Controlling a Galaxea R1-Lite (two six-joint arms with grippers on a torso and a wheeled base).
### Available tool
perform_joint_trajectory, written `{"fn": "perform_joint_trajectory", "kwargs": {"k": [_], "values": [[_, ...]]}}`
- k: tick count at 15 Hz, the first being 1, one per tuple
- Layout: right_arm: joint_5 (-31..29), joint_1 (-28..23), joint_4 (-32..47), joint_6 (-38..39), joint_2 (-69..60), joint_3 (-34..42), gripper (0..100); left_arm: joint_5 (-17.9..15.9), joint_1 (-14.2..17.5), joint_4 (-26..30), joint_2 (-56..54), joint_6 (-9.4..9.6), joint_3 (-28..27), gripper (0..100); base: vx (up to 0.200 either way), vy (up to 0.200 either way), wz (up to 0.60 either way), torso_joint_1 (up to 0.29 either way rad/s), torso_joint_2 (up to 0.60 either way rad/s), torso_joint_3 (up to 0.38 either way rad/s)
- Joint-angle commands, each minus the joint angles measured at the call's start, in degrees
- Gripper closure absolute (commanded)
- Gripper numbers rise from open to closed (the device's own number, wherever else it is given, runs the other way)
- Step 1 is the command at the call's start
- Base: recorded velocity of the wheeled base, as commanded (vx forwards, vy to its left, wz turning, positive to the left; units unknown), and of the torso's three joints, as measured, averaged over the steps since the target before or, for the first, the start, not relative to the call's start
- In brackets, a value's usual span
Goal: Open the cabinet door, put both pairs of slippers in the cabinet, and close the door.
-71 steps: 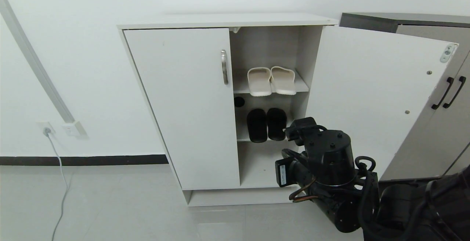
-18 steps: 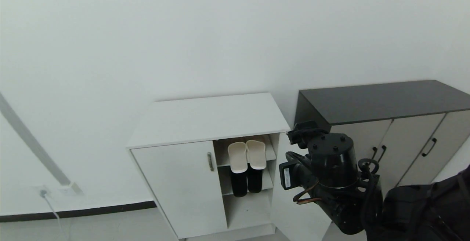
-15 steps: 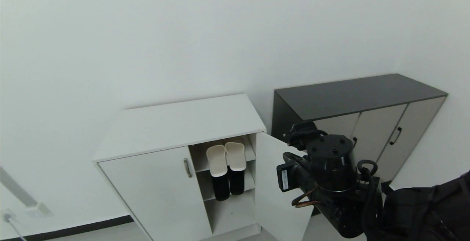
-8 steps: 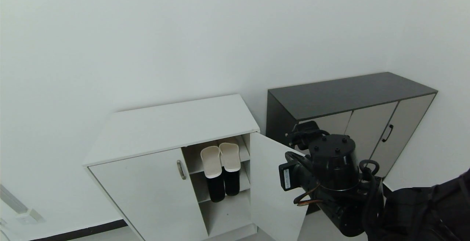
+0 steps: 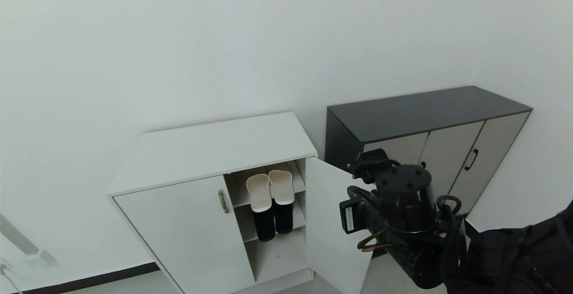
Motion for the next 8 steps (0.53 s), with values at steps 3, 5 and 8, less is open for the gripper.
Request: {"fn": "perform_joint_trajectory", "kwargs": {"k": [3,5,8], "values": [[-0.1,-0.4,0.0,-0.1,0.0,0.0,100,0.0,0.0,0.0,0.1,0.07,0.0,100,-0.133,0.000,0.00,-0.010,0.00,0.002],[0.0,-1.5,-0.1,-0.5,0.2,-0.3,100,0.0,0.0,0.0,0.1,0.07,0.0,100,0.000,0.000,0.00,0.000,0.00,0.000],[4.7,-9.4,0.3,-1.1,1.1,-7.0,100,0.0,0.0,0.0,0.1,0.07,0.0,100,0.000,0.000,0.00,0.000,0.00,0.000]]}}
